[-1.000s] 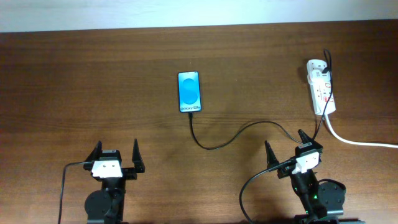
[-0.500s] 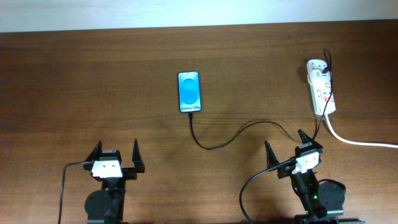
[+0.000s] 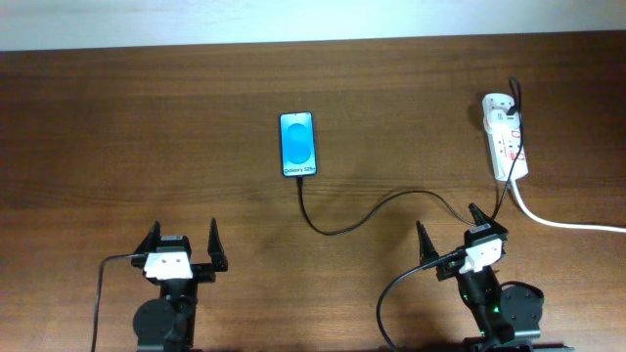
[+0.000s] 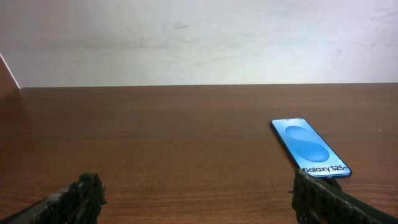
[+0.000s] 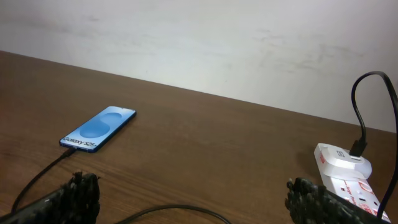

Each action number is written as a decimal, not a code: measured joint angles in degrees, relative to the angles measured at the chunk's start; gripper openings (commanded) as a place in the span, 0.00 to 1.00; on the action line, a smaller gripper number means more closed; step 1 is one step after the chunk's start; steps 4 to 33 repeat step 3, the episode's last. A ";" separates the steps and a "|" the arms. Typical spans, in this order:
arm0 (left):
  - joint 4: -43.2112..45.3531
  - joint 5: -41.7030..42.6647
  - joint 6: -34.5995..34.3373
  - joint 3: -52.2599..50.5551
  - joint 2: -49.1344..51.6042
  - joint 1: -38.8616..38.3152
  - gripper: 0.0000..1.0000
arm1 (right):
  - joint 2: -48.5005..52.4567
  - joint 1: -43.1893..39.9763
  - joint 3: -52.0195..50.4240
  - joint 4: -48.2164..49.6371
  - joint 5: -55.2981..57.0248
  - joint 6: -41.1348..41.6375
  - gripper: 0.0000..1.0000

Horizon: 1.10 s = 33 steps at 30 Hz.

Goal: Plug charger to phone and switch on socket

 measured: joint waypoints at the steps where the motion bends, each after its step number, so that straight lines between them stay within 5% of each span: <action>1: -0.02 0.00 0.00 0.00 0.00 0.00 0.99 | 0.00 0.00 0.00 0.00 0.00 0.04 0.98; 33: -0.02 0.00 0.00 0.00 0.00 0.00 0.99 | -0.02 0.00 0.00 0.00 0.00 -0.02 0.98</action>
